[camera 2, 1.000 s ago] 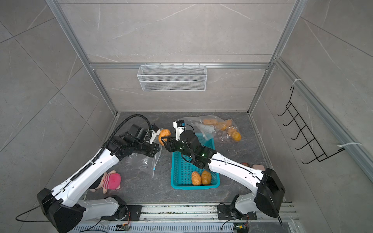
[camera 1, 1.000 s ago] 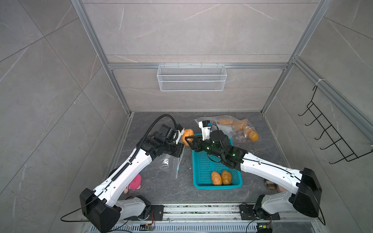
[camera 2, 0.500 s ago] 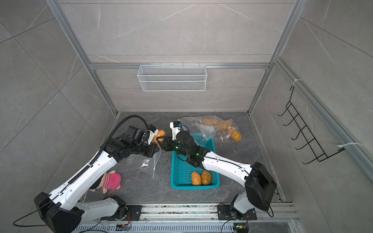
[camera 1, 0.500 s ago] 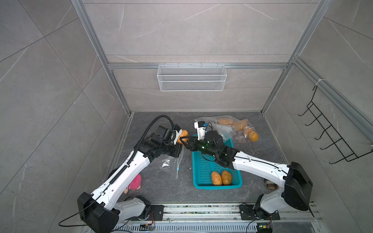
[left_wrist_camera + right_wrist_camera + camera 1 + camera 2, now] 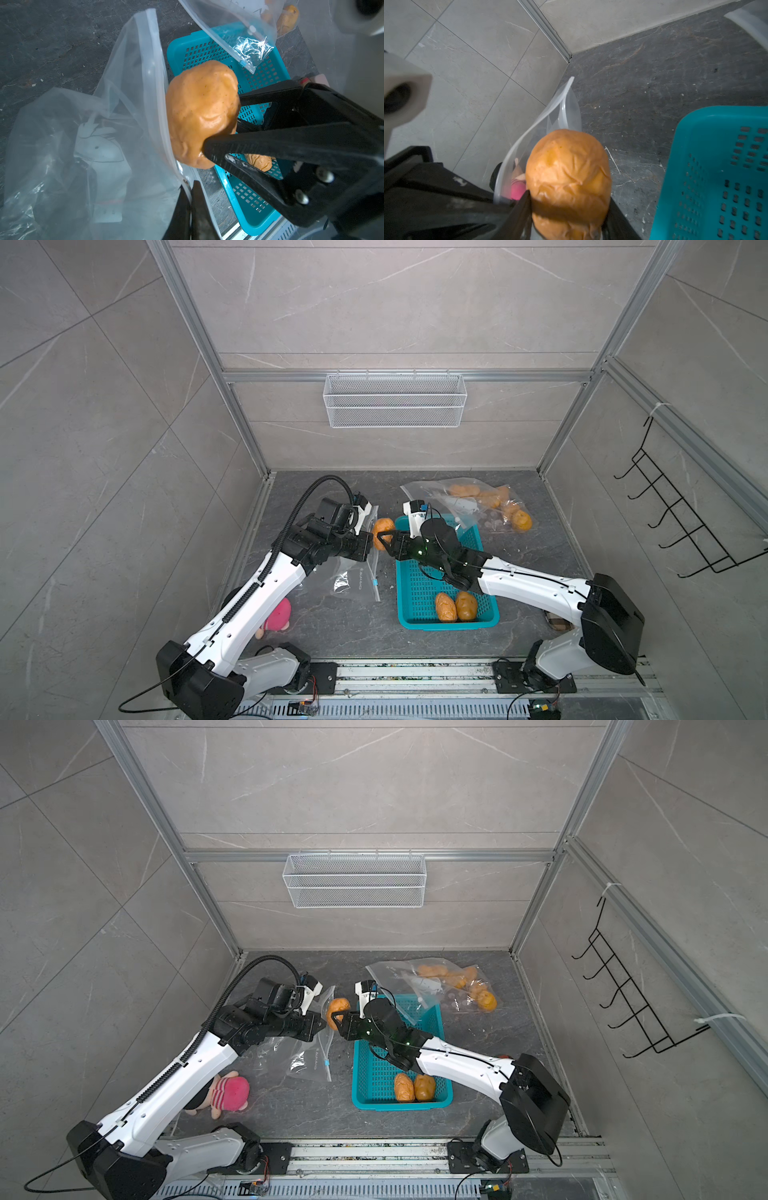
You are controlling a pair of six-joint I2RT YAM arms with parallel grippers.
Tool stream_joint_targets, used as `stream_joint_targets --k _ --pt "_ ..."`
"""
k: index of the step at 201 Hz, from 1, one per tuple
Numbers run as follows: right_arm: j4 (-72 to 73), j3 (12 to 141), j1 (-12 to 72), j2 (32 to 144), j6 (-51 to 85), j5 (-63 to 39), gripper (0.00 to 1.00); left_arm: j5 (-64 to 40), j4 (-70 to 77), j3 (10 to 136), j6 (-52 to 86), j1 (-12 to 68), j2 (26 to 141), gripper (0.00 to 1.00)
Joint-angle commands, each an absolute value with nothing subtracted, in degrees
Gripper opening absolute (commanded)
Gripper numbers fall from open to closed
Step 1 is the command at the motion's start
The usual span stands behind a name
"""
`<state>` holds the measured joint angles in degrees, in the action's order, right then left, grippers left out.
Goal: Put the potatoes into a zipper bag and zip it
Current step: Place the potato into the zipper food storage bag.
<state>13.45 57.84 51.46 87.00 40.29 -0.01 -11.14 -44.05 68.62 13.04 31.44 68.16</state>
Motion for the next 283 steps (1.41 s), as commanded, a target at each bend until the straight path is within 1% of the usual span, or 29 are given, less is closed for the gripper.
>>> stream_joint_targets --k 1,28,59,98,138,163,201,230,283 --pt "12.22 57.38 51.6 85.43 37.86 0.55 0.37 -12.61 -42.02 68.91 13.65 31.11 66.95 0.0" --pt "12.86 57.41 51.51 85.76 36.65 -1.82 0.37 -12.38 -41.93 68.82 13.69 31.01 67.12 0.0" --pt "13.18 58.74 51.63 86.78 34.36 -8.26 0.37 -11.9 -42.1 68.99 13.56 31.03 67.46 0.0" --pt "5.47 62.28 51.99 88.68 30.73 -12.21 0.37 -10.47 -41.58 68.61 13.1 30.98 67.22 0.0" --pt "0.6 65.22 52.32 90.96 27.37 -15.91 0.37 -11.59 -42.36 69.35 12.44 31.02 69.31 0.0" --pt "-2.27 67.46 52.35 92.45 26.65 -15.31 0.37 -11.81 -42.36 69.09 11.93 30.99 69.09 0.0" --pt "-7.41 73.03 52.22 94.77 27.1 -13.75 0.39 -15.06 -44.11 70.14 11.12 31.06 71.34 0.0" --pt "-8.49 74.93 51.34 95.77 30.12 -10.5 0.4 -15.6 -44.77 70.2 10.82 31.11 72.46 0.0" --pt "-7.22 75.59 46.99 97.04 39.27 -12.19 0.44 -16.37 -45.79 70.66 10.6 31.16 73.56 0.0"
